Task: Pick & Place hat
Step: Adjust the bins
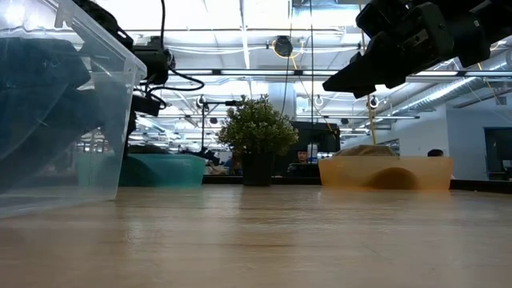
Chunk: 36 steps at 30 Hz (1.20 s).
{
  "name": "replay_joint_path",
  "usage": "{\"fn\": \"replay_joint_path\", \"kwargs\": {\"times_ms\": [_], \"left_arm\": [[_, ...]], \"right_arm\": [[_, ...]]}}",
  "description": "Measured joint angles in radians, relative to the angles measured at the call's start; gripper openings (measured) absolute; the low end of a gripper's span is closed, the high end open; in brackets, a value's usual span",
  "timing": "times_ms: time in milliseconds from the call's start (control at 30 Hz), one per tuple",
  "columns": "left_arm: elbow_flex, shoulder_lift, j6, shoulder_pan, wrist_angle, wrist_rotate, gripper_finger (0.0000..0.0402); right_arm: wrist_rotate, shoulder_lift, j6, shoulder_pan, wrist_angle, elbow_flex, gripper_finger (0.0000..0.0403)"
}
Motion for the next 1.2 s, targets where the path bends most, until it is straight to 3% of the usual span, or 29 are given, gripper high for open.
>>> {"fn": "replay_joint_path", "kwargs": {"times_ms": [633, 867, 1100, 1200], "left_arm": [[0.0, 0.0, -0.062, 0.0, -0.083, -0.187, 0.0046], [0.0, 0.0, -0.079, 0.001, -0.098, -0.153, 0.0046], [0.0, 0.0, -0.105, -0.003, -0.117, -0.185, 0.0046], [0.0, 0.0, -0.093, -0.004, -0.117, -0.146, 0.0046]], "right_arm": [[0.0, 0.0, 0.0, 0.0, 0.0, 0.0, 0.0075], [0.0, 0.0, 0.0, 0.0, 0.0, 0.0, 0.0075], [0.0, 0.0, 0.0, 0.0, -0.001, 0.0, 0.0075], [0.0, 0.0, 0.0, 0.0, 0.0, 0.0, 0.0075]]}}
